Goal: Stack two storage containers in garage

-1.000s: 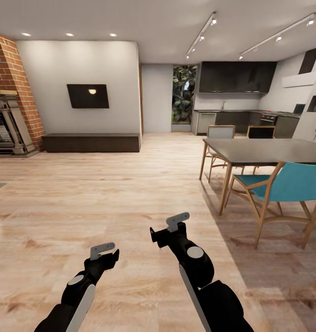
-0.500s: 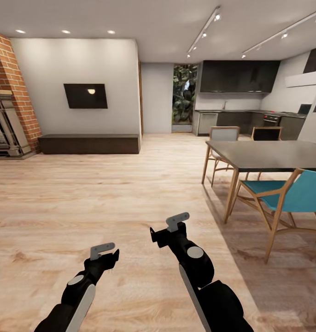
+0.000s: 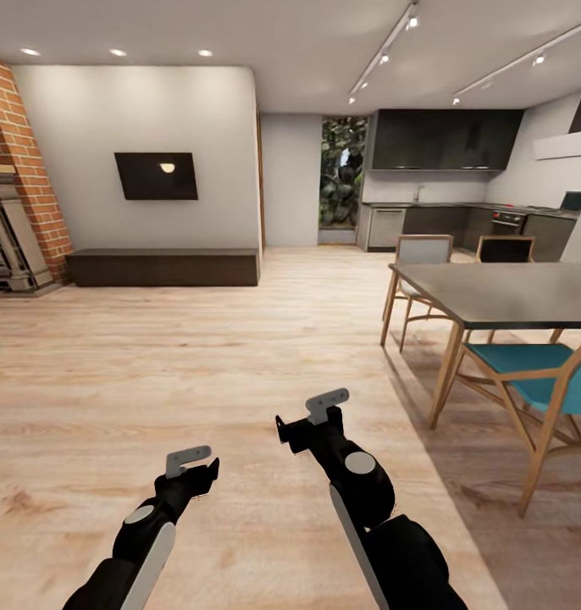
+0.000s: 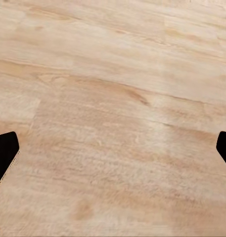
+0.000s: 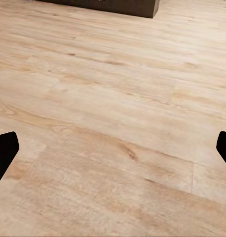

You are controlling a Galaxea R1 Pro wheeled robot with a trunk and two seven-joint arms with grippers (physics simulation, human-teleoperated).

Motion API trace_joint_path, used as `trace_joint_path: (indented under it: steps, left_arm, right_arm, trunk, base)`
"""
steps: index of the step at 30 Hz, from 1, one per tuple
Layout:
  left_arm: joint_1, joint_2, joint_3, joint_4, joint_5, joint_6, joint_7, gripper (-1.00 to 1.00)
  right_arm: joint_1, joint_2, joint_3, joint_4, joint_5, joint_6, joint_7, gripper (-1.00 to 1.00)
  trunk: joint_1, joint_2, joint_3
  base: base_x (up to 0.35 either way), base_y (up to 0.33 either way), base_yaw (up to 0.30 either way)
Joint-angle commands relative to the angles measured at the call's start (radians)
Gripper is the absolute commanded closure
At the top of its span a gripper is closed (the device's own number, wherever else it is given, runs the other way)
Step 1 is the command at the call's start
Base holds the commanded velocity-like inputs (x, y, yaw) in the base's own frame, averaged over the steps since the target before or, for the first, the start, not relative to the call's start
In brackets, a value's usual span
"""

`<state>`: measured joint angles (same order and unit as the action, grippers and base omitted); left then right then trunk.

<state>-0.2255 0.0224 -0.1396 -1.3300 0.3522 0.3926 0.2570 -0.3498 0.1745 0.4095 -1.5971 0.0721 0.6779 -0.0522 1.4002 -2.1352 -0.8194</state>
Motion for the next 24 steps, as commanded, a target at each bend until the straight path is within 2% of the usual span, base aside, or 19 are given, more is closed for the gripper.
trace_joint_path:
  steps: [1, 12, 19, 24]
  left_arm:
    - [0.000, 0.000, 0.000, 0.000, 0.000, 0.000, 0.000, -1.00]
    - [0.000, 0.000, 0.001, 0.000, -0.001, 0.001, 0.002, -1.00]
    - [0.000, 0.001, 0.001, -0.001, -0.001, 0.001, 0.005, -1.00]
    - [0.000, 0.010, 0.002, -0.004, -0.001, 0.001, 0.003, -1.00]
  right_arm:
    - [0.000, 0.000, 0.000, -0.006, 0.000, 0.000, 0.000, -1.00]
    - [0.000, 0.000, -0.001, -0.012, -0.002, 0.004, 0.003, -1.00]
    - [0.000, 0.000, -0.002, -0.012, -0.002, 0.005, 0.003, -1.00]
    - [0.000, 0.000, -0.002, -0.012, -0.002, 0.004, 0.003, -1.00]
  trunk:
    - [0.000, 0.000, 0.000]
    - [0.000, 0.000, 0.000]
    - [0.000, 0.000, 0.000]
    - [0.000, 0.000, 0.000]
  base:
    - [0.338, 0.074, 0.000]
    - [0.338, 0.013, 0.011]
    - [0.338, 0.000, 0.232]
    - [0.338, 0.000, 0.285]
